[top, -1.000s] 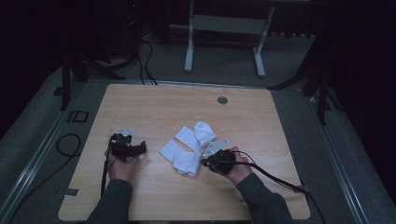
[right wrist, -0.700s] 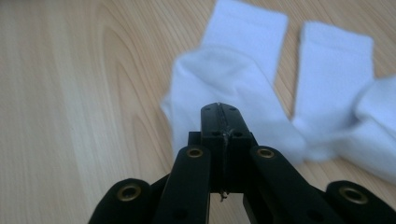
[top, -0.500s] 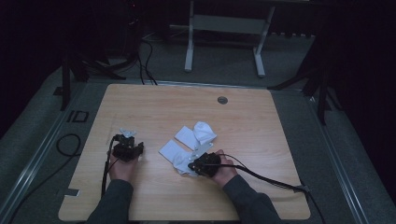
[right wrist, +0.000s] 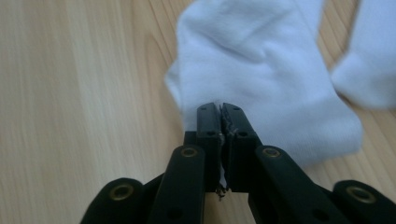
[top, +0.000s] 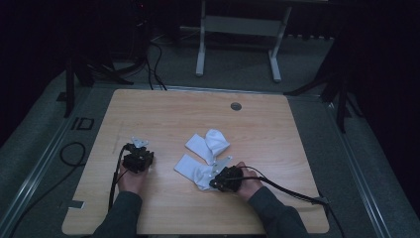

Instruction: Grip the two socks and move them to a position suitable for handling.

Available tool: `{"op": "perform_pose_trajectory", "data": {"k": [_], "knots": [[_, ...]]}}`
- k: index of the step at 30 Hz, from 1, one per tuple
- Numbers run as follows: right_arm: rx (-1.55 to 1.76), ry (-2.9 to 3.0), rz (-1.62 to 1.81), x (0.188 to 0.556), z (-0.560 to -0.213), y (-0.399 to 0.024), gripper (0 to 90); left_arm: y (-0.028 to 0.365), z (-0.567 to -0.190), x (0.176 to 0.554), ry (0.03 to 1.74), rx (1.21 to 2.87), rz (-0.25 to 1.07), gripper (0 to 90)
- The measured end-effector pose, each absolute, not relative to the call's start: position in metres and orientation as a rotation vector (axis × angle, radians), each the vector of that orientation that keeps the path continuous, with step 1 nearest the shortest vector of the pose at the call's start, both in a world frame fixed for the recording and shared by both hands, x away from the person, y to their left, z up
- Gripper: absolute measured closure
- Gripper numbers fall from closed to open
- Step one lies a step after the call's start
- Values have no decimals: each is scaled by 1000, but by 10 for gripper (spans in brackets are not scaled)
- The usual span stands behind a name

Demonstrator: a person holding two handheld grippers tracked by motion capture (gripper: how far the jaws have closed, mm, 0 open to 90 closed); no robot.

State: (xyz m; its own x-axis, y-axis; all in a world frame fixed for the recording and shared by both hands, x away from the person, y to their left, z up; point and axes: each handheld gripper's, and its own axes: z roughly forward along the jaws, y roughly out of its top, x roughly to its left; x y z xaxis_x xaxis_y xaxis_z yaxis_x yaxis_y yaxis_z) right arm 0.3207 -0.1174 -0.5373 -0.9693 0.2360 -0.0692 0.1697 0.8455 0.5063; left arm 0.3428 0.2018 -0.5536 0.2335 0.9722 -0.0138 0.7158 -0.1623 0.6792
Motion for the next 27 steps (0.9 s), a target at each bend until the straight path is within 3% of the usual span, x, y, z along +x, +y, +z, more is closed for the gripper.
{"op": "perform_pose_trajectory", "data": {"k": [4, 8, 14, 24, 27], "knots": [[337, 2873, 694, 324, -534, -126, 827, 202, -554, 343, 1550, 1952, 589, 780], [384, 2833, 769, 321, -519, -128, 715, 201, -555, 344, 1557, 1958, 591, 776], [375, 2807, 819, 314, -509, -107, 617, 202, -555, 344, 1556, 1959, 590, 763], [406, 2826, 827, 320, -517, -73, 561, 202, -556, 344, 1552, 1958, 591, 753], [428, 2833, 787, 324, -525, -68, 649, 202, -556, 344, 1550, 1960, 598, 753]]}}
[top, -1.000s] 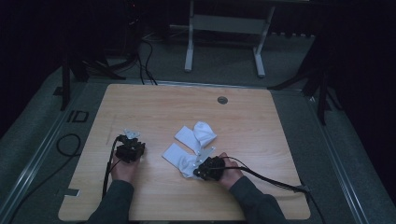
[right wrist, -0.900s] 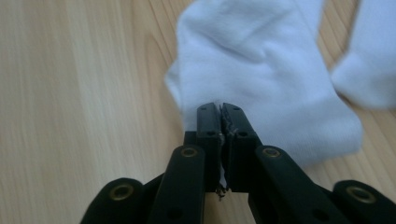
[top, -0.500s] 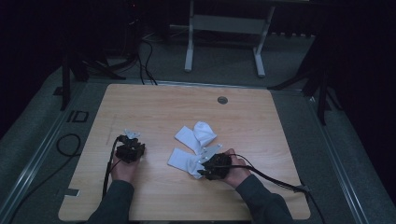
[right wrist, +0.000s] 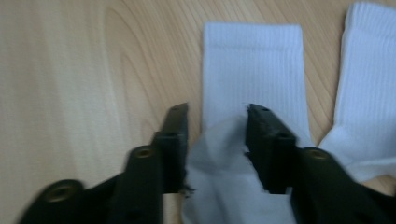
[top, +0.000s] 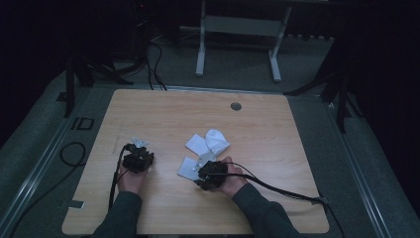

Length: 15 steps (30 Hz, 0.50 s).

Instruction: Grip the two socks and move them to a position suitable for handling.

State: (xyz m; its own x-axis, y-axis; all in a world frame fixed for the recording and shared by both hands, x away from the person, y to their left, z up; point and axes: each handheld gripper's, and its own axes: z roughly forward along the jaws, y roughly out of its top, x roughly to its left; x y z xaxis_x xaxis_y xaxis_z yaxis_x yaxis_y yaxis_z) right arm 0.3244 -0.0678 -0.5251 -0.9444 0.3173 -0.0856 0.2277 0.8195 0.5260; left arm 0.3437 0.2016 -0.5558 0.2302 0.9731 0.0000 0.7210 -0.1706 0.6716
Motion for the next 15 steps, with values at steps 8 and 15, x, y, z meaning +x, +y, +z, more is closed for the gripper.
{"op": "perform_pose_trajectory", "data": {"k": [8, 15], "knots": [[458, 2779, 797, 326, -513, -75, 876, 201, -556, 343, 1549, 1963, 600, 751], [488, 2720, 810, 325, -497, -93, 875, 201, -556, 343, 1548, 1964, 600, 752]]}}
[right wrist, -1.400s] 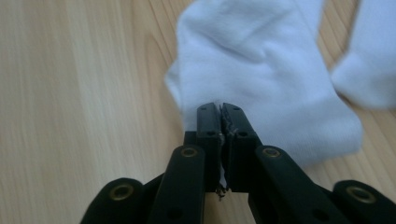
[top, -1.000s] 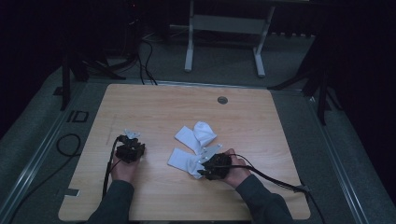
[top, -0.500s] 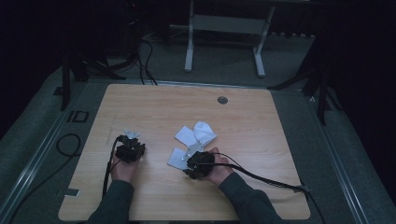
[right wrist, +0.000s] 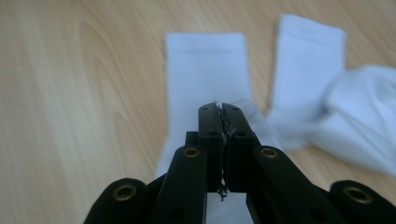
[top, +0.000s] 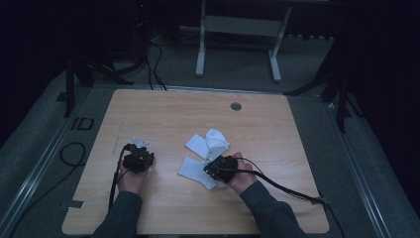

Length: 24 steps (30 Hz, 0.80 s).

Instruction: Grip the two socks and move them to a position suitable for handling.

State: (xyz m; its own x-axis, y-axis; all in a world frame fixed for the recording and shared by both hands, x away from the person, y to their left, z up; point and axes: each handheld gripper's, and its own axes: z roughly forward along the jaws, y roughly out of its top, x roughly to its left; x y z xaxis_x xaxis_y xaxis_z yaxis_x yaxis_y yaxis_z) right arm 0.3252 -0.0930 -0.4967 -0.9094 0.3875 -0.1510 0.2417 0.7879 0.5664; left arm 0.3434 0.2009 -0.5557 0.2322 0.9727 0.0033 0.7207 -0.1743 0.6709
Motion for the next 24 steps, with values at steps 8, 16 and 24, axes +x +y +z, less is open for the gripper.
{"op": "perform_pose_trajectory", "data": {"k": [8, 16, 24], "knots": [[641, 2654, 797, 329, -495, -140, 871, 200, -556, 343, 1547, 1963, 602, 754], [797, 2593, 760, 328, -504, -190, 866, 200, -556, 343, 1546, 1962, 602, 755], [907, 2545, 695, 325, -508, -231, 842, 201, -556, 343, 1545, 1962, 600, 756]]}}
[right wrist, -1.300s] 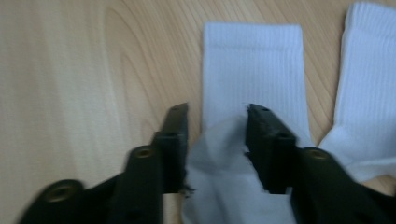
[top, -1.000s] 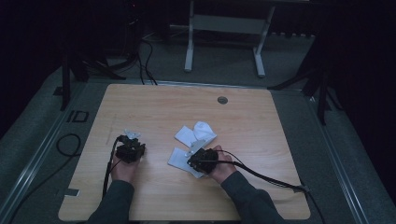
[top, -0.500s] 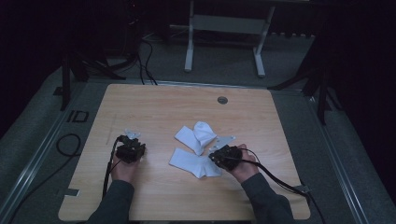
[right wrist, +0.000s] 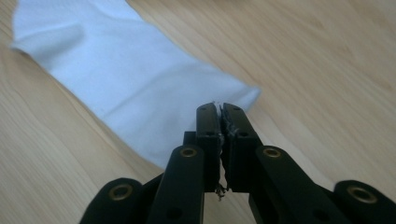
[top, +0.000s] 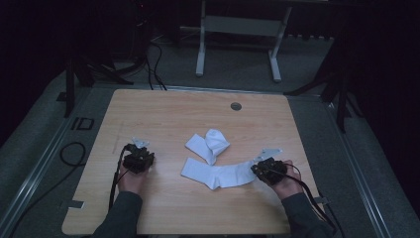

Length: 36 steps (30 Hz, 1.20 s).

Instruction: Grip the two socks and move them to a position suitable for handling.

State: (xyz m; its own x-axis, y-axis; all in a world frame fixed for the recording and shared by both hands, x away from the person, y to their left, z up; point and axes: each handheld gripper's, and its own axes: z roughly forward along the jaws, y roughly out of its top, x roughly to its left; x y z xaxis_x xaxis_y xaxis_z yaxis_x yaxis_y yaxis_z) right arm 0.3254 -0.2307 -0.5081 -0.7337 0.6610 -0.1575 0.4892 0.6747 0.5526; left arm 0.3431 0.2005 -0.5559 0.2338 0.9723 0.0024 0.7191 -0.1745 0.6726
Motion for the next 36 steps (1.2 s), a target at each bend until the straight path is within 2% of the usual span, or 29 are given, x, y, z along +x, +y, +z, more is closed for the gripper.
{"op": "perform_pose_trajectory", "data": {"k": [2, 3, 5, 8, 14, 15, 19, 29, 36], "knots": [[917, 2545, 682, 325, -509, -234, 808, 201, -556, 343, 1545, 1964, 600, 756], [928, 2528, 669, 324, -508, -239, 735, 200, -556, 343, 1545, 1964, 601, 756], [937, 2503, 684, 323, -505, -242, 684, 200, -556, 343, 1545, 1963, 601, 756], [932, 2482, 703, 323, -501, -241, 663, 200, -556, 343, 1544, 1963, 602, 756], [876, 2501, 701, 322, -505, -227, 698, 200, -556, 343, 1545, 1960, 601, 756], [843, 2532, 705, 321, -509, -218, 776, 200, -556, 343, 1544, 1962, 600, 756], [764, 2590, 684, 317, -520, -201, 885, 201, -556, 343, 1543, 1963, 600, 756], [708, 2661, 717, 319, -542, -178, 877, 200, -556, 343, 1541, 1963, 601, 756], [659, 2679, 752, 313, -544, -168, 878, 200, -556, 343, 1541, 1964, 602, 756]]}}
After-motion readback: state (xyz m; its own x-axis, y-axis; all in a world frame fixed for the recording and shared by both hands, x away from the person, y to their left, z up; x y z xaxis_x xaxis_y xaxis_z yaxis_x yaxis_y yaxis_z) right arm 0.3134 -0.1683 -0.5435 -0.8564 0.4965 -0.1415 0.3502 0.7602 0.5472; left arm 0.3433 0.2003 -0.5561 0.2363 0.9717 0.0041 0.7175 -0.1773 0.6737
